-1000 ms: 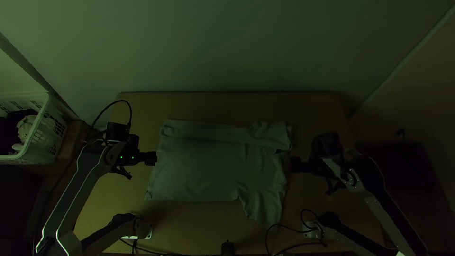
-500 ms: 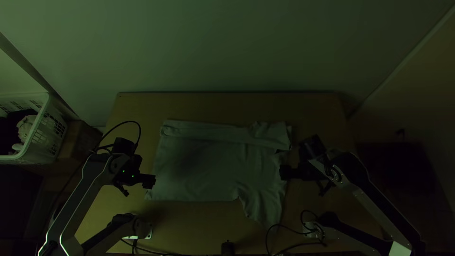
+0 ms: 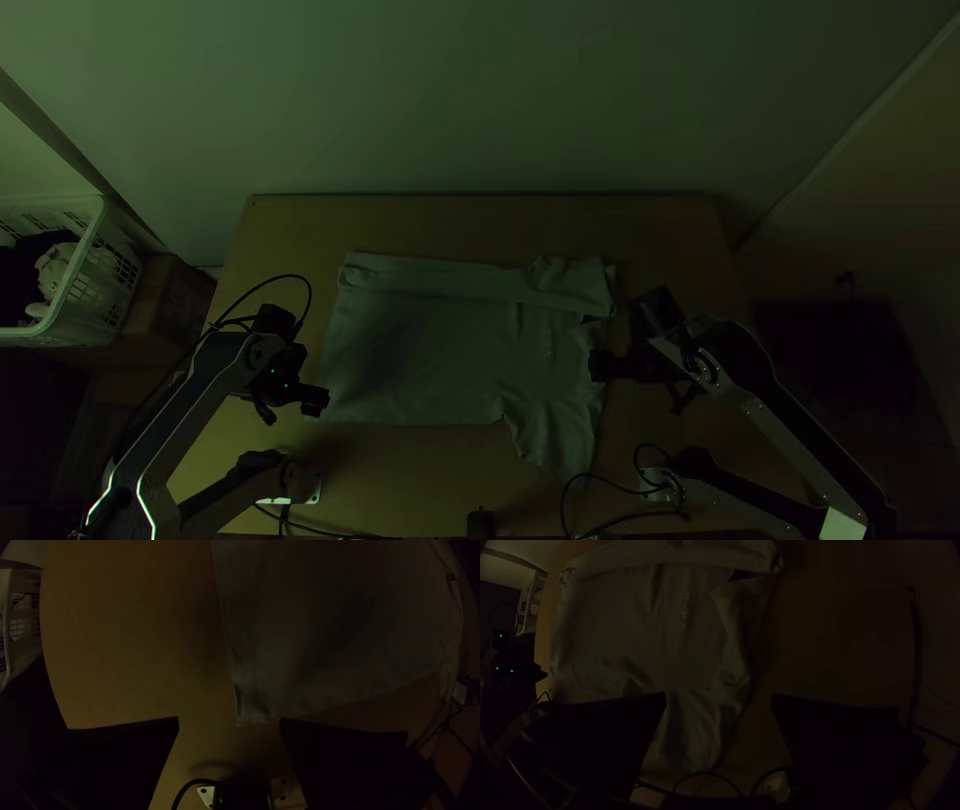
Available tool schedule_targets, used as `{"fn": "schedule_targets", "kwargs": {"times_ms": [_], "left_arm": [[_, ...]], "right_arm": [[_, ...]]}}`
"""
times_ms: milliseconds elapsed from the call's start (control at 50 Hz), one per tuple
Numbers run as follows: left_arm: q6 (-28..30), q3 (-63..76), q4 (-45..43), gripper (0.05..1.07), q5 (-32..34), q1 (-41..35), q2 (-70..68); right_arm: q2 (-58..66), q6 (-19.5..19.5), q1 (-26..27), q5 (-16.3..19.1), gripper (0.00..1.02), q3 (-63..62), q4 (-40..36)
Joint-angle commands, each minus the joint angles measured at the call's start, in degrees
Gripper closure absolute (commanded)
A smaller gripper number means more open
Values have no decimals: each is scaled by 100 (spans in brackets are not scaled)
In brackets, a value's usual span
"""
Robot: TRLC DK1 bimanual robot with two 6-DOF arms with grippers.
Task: Fold the t-shirt
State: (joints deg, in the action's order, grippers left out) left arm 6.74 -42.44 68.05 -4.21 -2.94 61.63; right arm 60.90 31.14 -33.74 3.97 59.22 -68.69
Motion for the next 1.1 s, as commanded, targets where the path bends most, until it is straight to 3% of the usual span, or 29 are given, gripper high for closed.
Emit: {"fn": "schedule_targets", "kwargs": {"times_ms": [0, 680, 760, 960, 1080], "left_arm": [[117, 130, 85, 11, -151, -31, 297], [-103, 34, -143, 11, -379, -418, 1370], [-129, 7, -205, 17, -432, -436, 1449], [-235, -19, -292, 18, -432, -611, 1625], [-332, -72, -301, 43, -432, -840, 1607]], "right_arm": [[88, 130, -45, 43, 6, -77, -75], [176, 112, -19, 43, 6, -113, -66], [185, 112, -19, 43, 6, -113, -66], [211, 86, -10, 43, 6, -113, -66], [211, 68, 7, 43, 7, -148, -66]]}}
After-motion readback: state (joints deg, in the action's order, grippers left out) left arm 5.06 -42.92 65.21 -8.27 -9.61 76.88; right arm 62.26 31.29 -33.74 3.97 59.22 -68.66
